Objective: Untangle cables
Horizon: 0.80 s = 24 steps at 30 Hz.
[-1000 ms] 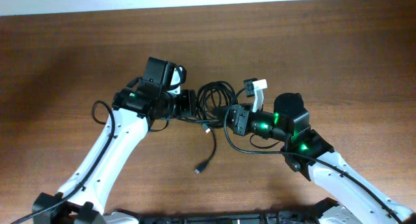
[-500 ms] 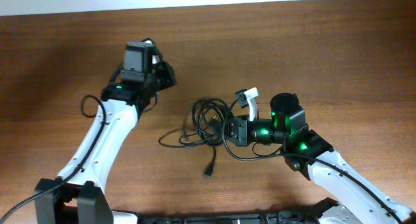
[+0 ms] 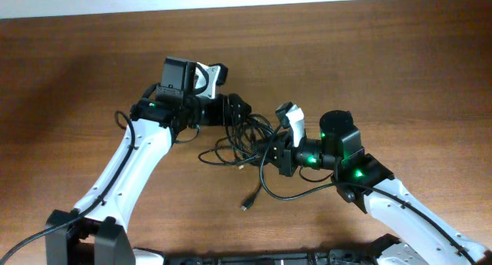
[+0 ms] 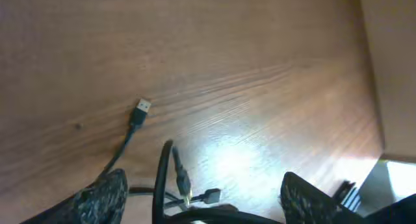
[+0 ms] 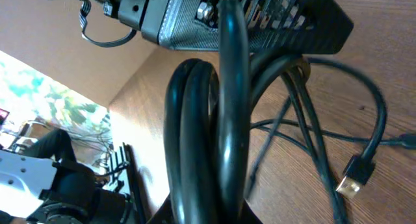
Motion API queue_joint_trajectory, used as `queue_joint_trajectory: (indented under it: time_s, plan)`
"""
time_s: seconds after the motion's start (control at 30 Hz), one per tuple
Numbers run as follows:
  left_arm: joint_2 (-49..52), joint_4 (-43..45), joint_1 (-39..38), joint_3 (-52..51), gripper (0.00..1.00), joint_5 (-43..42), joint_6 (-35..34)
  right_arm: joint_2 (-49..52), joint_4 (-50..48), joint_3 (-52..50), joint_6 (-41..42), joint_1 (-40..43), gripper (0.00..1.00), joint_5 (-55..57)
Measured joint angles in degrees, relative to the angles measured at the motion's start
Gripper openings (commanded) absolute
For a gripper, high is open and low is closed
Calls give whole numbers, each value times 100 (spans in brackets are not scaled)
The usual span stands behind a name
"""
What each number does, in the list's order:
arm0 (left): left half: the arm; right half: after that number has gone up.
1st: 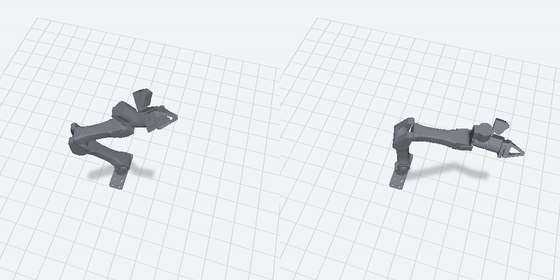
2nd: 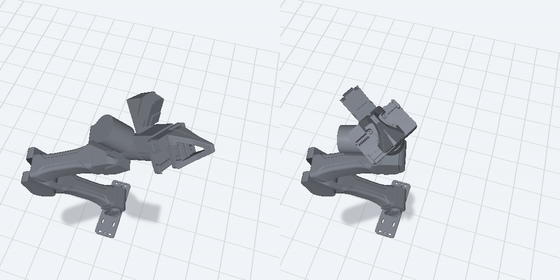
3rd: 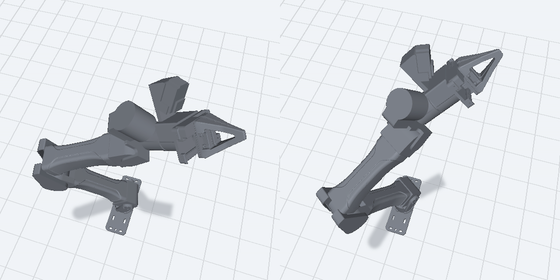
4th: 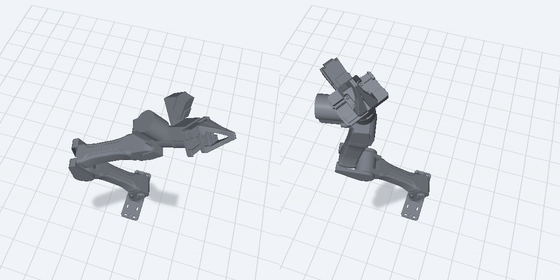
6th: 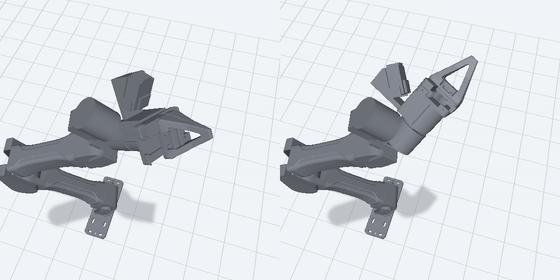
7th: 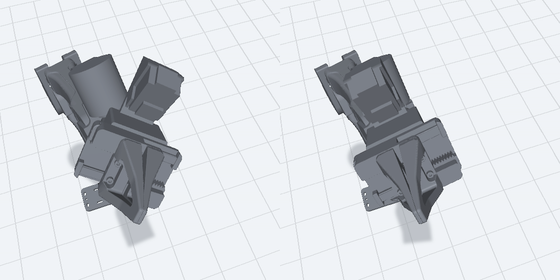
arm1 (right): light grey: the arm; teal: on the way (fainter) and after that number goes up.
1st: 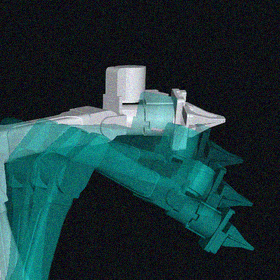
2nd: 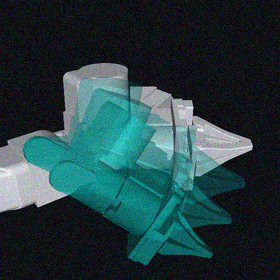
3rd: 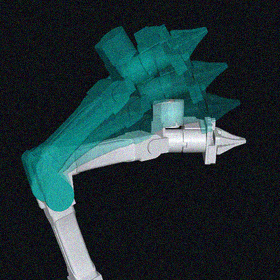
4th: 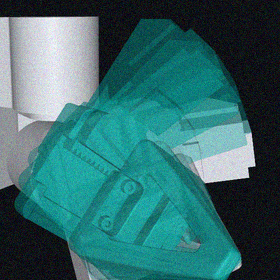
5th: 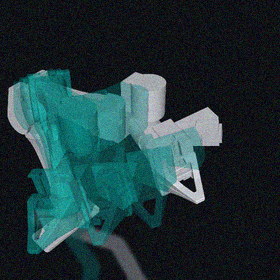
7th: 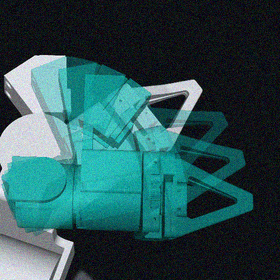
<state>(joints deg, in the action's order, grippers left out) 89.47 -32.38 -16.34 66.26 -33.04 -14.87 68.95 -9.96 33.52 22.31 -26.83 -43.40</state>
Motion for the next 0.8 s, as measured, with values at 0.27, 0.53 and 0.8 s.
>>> queue_joint_trajectory:
  time_s: [0.27, 0.53, 0.8]
  plan:
    - [-184, 26, 994, 0, 74, -636, 560, 0, -59, 0, 951, 0, 4, 72]
    - [-264, -535, 614, 2, 70, -1926, 2717, 0, -63, 0, 2577, 0, 4, -87]
    - [-269, -761, -72, 2, 51, -964, 3053, 0, -68, 0, 2747, 0, 4, -212]
